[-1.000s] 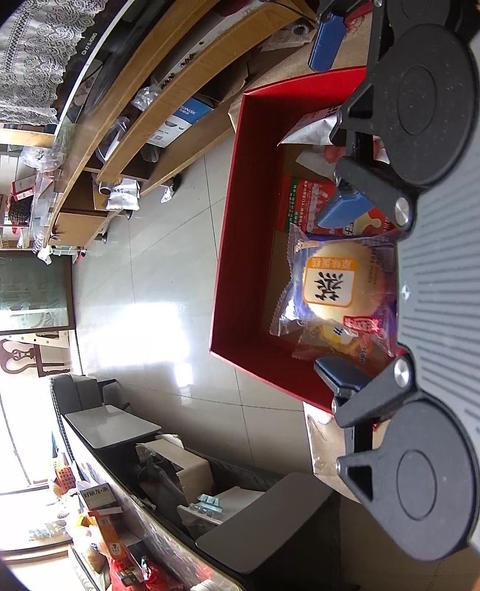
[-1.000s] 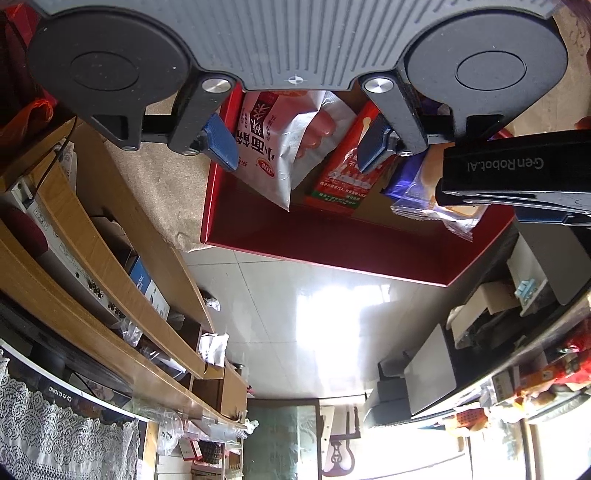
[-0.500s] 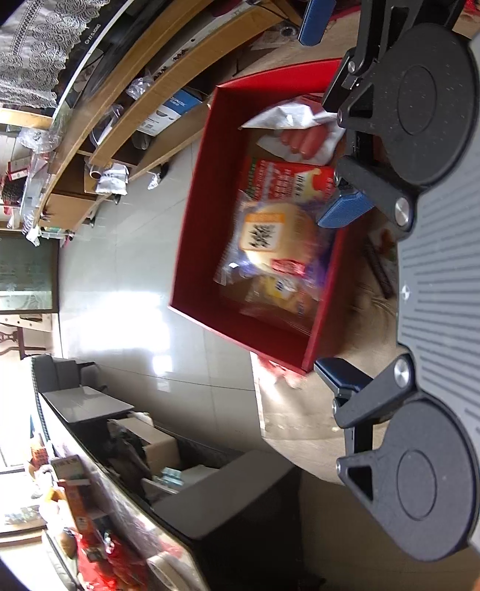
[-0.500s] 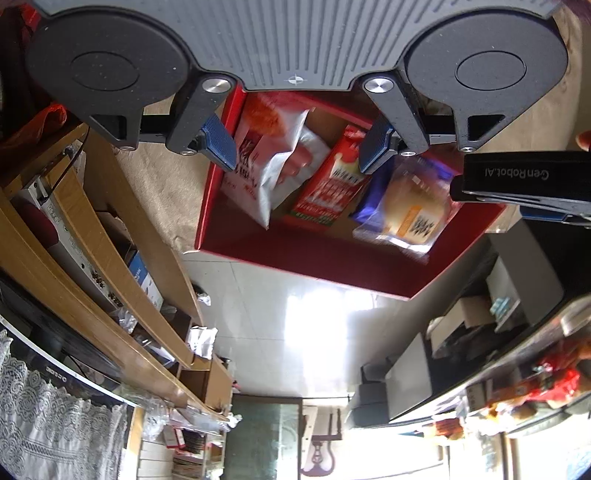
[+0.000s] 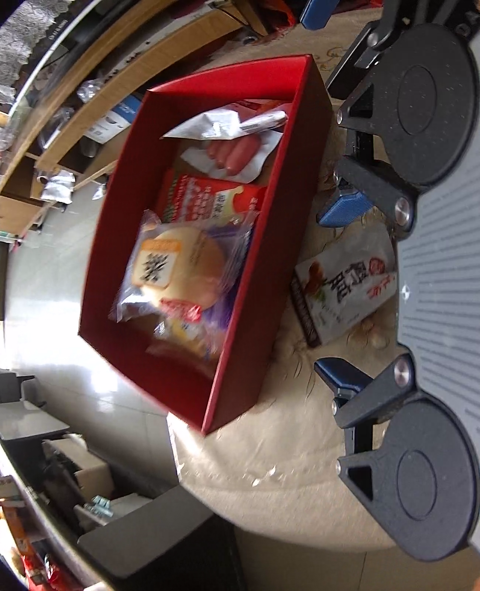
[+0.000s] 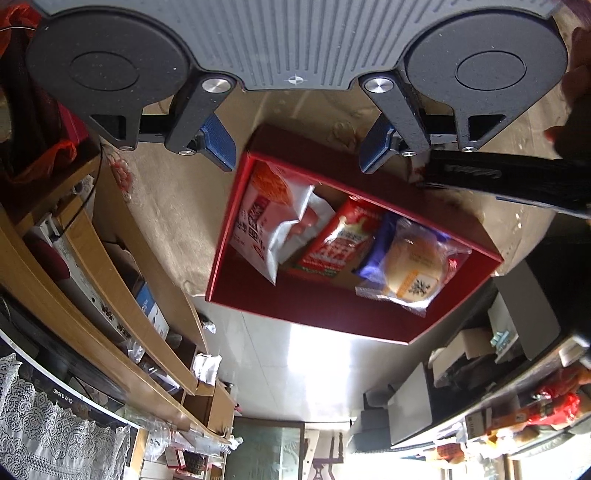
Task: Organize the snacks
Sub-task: 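Move the left gripper to the small white pouch and grasp it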
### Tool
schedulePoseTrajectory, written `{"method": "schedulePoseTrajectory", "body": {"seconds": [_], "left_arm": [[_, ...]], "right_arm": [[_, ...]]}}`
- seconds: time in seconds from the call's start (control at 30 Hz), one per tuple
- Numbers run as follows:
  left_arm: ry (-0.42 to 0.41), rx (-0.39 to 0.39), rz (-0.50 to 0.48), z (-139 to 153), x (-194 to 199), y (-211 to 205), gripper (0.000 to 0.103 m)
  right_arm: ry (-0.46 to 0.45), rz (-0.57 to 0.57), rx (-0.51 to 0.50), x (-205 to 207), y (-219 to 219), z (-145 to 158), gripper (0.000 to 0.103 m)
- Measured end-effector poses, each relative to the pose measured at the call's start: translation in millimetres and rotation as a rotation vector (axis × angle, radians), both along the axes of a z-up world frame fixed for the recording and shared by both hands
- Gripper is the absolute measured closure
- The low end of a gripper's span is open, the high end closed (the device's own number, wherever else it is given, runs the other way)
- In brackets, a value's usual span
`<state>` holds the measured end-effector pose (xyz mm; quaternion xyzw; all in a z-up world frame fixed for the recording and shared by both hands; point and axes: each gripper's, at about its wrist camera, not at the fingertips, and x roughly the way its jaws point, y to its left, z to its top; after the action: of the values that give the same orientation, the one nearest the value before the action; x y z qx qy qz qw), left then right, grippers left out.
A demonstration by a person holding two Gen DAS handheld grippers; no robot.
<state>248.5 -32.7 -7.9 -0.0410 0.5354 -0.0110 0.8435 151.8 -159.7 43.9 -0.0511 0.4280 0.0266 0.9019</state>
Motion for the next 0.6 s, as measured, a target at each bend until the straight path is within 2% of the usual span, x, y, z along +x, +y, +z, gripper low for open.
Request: {"method": "schedulePoseTrajectory", "body": {"seconds": [0.27, 0.43, 0.6], "left_arm": [[0.052, 0.043, 0.021, -28, 9, -11, 0.029], [0.057, 0.051, 0.034, -35, 7, -12, 0.029], [0.052, 0.074, 0.023, -35, 0, -15, 0.039]], "right_arm": [[0.021, 0.018, -0.018, 0, -3, -7, 0.023], [0.033, 0.027, -0.027, 0, -4, -11, 0.023], [0.035, 0.034, -0.030, -2, -4, -10, 0.023]]}}
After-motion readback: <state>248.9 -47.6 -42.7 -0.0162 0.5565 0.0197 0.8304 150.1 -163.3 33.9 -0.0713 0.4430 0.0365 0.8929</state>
